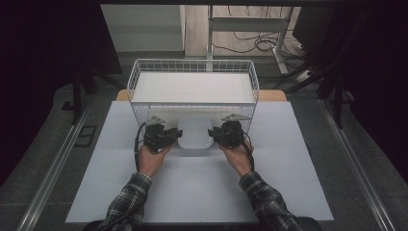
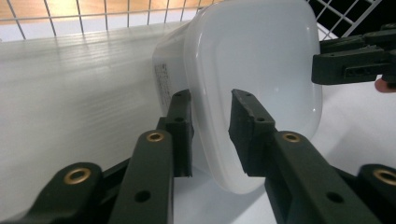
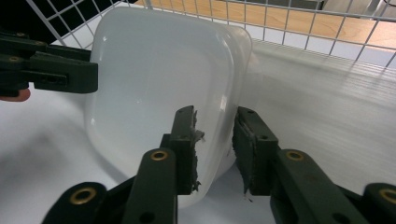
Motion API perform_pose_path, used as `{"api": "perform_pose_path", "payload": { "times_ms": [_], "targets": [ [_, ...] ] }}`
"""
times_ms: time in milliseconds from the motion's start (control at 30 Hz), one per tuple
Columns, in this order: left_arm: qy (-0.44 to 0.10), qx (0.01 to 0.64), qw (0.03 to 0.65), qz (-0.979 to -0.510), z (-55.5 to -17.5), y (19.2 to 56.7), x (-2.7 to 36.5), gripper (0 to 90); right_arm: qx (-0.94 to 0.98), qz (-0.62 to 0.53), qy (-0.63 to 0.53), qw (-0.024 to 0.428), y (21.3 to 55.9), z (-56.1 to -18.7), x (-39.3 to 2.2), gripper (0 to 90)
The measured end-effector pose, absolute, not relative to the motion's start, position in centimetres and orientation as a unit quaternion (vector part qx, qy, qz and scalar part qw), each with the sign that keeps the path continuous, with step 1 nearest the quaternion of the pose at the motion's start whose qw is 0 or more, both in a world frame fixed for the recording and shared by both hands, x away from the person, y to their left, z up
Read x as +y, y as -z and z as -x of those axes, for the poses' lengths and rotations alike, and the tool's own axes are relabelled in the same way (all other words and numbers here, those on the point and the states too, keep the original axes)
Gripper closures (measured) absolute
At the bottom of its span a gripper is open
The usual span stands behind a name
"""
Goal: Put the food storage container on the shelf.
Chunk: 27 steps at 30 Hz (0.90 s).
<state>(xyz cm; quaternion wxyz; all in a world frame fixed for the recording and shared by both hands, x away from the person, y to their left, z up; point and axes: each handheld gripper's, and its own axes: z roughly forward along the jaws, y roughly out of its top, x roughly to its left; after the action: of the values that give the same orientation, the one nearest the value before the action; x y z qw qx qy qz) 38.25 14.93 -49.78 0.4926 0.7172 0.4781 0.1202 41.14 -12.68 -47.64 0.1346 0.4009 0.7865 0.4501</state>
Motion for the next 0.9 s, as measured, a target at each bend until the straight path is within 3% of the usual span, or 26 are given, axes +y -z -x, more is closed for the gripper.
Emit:
{"api": "perform_pose_path", "payload": {
  "times_ms": [433,767,900],
  "targets": [
    [-0.169,0.488,0.486,-0.705,-39.7,49.7,14.7,56.6,0.772,-0.418,-0.449,0.169,47.5,-42.5,-12.1,60.5],
    [-0.175,0.478,0.497,-0.703,-39.0,49.2,14.8,55.3,0.777,-0.401,-0.458,0.161,46.8,-42.4,-12.2,66.6],
    [-0.173,0.473,0.502,-0.703,-38.0,49.0,15.0,48.1,0.788,-0.379,-0.459,0.157,46.5,-41.5,-12.2,73.7]
  ]
}}
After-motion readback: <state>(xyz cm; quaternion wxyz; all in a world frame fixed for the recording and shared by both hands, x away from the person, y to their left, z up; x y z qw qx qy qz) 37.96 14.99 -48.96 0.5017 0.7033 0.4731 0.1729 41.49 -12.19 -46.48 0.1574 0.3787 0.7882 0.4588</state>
